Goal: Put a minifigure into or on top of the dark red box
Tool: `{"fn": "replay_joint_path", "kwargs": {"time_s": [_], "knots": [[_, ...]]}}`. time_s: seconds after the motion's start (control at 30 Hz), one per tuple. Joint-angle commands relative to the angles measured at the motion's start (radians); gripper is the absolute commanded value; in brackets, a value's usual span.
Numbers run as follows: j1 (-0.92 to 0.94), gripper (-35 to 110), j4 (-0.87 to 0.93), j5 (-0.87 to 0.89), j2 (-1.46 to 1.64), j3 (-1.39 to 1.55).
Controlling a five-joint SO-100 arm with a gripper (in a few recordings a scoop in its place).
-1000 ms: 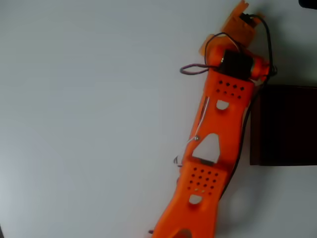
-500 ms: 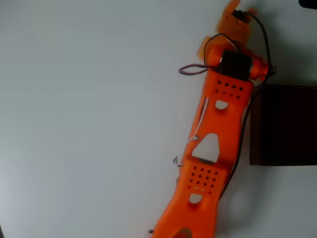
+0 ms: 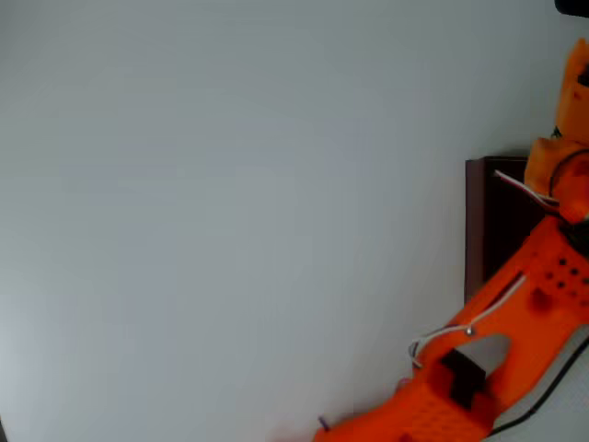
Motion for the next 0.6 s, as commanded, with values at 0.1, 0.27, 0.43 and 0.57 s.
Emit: {"fn": "replay_joint_path", "kwargs": {"time_s": [0.1, 0.27, 0.43, 0.57], "knots": [[0.106, 0, 0.012, -0.100, 0.135, 0.253], [0.146, 0, 0.012, -0.144, 0.080, 0.330], [0.176, 10, 0.012, -0.175, 0.032, 0.359], [0.184, 16, 0.012, -0.195, 0.032, 0.390]]}}
